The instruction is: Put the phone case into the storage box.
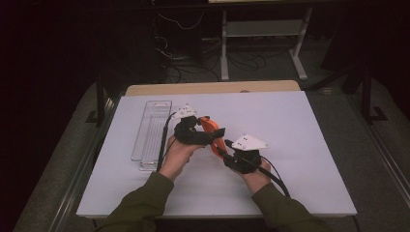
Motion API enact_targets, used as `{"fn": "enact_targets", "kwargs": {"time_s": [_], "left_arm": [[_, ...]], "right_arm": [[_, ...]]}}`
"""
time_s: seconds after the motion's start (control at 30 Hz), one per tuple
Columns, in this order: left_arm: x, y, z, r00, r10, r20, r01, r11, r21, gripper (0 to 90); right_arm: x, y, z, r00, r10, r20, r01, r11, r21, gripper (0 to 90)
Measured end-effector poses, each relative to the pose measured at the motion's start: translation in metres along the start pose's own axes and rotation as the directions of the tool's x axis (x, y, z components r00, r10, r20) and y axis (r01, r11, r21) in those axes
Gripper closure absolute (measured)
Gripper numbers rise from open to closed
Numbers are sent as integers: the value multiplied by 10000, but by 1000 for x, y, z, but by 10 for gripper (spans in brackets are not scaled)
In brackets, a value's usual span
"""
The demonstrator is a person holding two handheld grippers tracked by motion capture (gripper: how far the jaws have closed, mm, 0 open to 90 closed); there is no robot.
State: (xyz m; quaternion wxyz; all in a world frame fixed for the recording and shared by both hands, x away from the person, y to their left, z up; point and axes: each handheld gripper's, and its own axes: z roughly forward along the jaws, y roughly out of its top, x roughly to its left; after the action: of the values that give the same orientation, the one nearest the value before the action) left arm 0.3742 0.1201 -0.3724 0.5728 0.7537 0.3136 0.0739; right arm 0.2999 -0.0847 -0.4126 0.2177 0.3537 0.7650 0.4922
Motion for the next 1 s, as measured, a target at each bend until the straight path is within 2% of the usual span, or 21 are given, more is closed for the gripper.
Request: {"fn": "enact_targets", "kwargs": {"time_s": [0.17, 0.23, 0.27, 0.3, 0.43, 0.6, 0.73, 1.0], "left_arm": [[2, 0, -3, 9997, -147, -179, 147, 9999, -25, 143], [4, 1, -4, 9998, -59, -214, 59, 10000, 24, 143], [3, 0, -4, 9996, -165, -243, 165, 9999, 4, 143], [4, 1, -5, 9997, 7, -232, -7, 10000, 6, 143], [6, 1, -5, 9997, -40, -250, 39, 10000, -42, 143], [5, 1, -5, 9995, -165, -271, 165, 9999, -24, 143], [4, 0, -4, 9996, -176, -234, 177, 9998, 21, 143], [5, 1, -5, 9996, -110, -276, 111, 9999, 34, 143]], "right_arm": [[-4, 1, -2, 9997, -52, -219, 51, 10000, -39, 454], [-5, 1, -2, 9995, -36, -325, 37, 10000, 16, 419], [-6, 1, -2, 9993, -6, -386, 8, 10000, 46, 401], [-7, 1, -2, 9989, 50, -470, -44, 9999, 128, 380], [-10, 1, -2, 9980, 156, -612, -140, 9996, 262, 314], [-14, 1, -2, 9979, 216, -606, -189, 9988, 448, 230], [-17, 0, -2, 9990, 124, -433, -98, 9983, 580, 161], [-21, -3, 0, 9994, 193, -300, -170, 9969, 762, 102]]}}
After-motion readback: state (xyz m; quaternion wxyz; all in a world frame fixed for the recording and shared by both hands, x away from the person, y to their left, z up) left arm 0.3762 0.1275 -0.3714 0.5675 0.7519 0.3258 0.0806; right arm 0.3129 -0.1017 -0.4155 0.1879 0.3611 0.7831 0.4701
